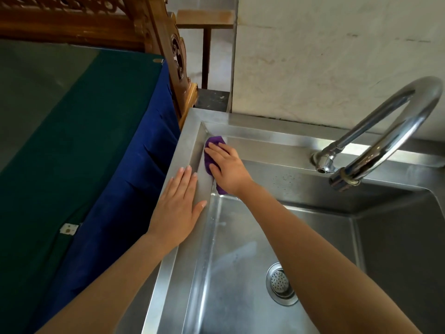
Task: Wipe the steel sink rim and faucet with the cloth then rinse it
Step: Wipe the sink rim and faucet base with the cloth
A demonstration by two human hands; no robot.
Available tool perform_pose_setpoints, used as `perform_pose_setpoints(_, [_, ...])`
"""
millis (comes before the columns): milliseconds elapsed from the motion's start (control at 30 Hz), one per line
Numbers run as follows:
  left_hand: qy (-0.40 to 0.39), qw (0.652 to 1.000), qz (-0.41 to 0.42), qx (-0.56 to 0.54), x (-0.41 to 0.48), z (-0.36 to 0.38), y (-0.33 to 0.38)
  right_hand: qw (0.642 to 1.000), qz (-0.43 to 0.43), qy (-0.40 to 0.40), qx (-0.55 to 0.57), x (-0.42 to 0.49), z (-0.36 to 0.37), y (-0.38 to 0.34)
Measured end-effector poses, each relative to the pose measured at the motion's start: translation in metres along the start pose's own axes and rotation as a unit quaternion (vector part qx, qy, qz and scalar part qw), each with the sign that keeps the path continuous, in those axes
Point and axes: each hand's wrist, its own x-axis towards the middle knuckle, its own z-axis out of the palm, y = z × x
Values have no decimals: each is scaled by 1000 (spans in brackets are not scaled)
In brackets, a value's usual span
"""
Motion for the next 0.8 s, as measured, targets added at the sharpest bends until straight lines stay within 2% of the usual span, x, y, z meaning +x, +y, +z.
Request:
perform_pose_setpoints(167, [-3, 988, -52, -144, -2, -15, 1, 996, -56, -23, 63, -28, 16, -5])
perform_pose_setpoints(367, [-40, 986, -61, -152, -23, -18, 3, 987, -66, 13, 148, -83, 40, -21])
perform_pose_setpoints(500, [-36, 974, -72, -211, -35, -21, 13, 967, 0, 52, 250, -113, 41, -35])
perform_pose_setpoints(600, [11, 956, -48, -290, -40, -22, 36, 917, 127, 102, 364, -134, 25, -31])
perform_pose_setpoints(667, [22, 917, -71, -391, -38, -21, 56, 873, 178, 124, 436, -143, 6, -24])
perform_pose_setpoints(700, [7, 880, -101, -464, -34, -21, 67, 855, 184, 131, 467, -146, -5, -20])
perform_pose_setpoints(767, [-30, 781, -156, -604, -23, -21, 88, 840, 183, 134, 492, -151, -26, -15])
perform_pose_setpoints(800, [-50, 758, -166, -629, -17, -21, 98, 843, 183, 129, 490, -153, -34, -12])
